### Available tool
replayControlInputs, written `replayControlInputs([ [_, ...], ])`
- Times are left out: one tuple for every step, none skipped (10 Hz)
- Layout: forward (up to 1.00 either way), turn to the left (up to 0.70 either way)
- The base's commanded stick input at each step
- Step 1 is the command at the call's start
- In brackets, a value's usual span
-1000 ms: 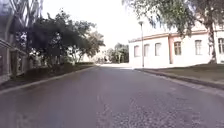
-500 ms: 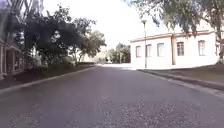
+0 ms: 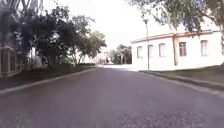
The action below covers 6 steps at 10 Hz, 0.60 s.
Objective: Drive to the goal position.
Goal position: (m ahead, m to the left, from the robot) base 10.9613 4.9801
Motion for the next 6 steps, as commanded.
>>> replayControlInputs([
  [0.85,0.0],
  [0.85,0.0],
  [0.85,0.0],
  [0.85,0.0],
  [0.85,0.0],
  [0.85,0.0],
])
